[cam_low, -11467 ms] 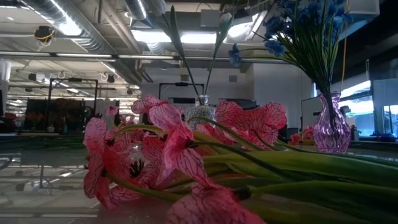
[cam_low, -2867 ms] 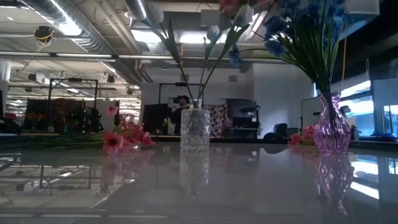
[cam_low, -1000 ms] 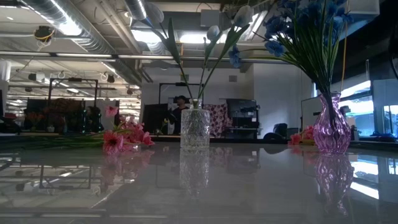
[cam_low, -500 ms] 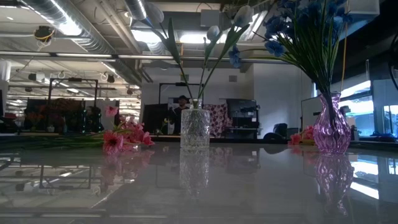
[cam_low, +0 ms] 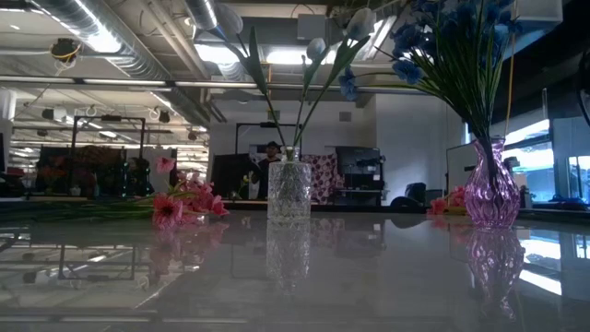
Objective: Sort flowers into vase by color
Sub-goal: Put the bottom pink flower into the red vase
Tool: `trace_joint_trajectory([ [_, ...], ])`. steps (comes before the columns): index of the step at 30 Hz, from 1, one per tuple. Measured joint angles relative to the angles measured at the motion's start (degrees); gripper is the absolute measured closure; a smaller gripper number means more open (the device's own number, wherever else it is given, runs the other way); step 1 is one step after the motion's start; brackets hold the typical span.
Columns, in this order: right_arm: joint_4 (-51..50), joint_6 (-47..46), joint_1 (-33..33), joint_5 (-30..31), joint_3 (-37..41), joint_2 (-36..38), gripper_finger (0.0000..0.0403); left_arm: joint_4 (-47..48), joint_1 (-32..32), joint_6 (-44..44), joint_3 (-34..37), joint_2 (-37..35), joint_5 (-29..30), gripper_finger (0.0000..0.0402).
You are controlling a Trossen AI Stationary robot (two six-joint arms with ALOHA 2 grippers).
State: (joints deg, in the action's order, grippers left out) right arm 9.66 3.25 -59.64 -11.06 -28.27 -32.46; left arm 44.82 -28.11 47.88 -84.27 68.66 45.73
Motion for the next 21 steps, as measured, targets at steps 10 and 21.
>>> trace_joint_trajectory([
  [10, -2.0, -0.1, 0.0, 0.5, 0.0, -4.8, 0.0352, 0.7, 1.6, 0.0, 0.0, 0.0, -3.3, 0.0246],
  [21, -2.1, -3.0, 0.0, 5.8, 0.0, -4.8, 0.0308, 0.7, 1.5, 0.0, 0.0, 0.0, -3.4, 0.0246],
])
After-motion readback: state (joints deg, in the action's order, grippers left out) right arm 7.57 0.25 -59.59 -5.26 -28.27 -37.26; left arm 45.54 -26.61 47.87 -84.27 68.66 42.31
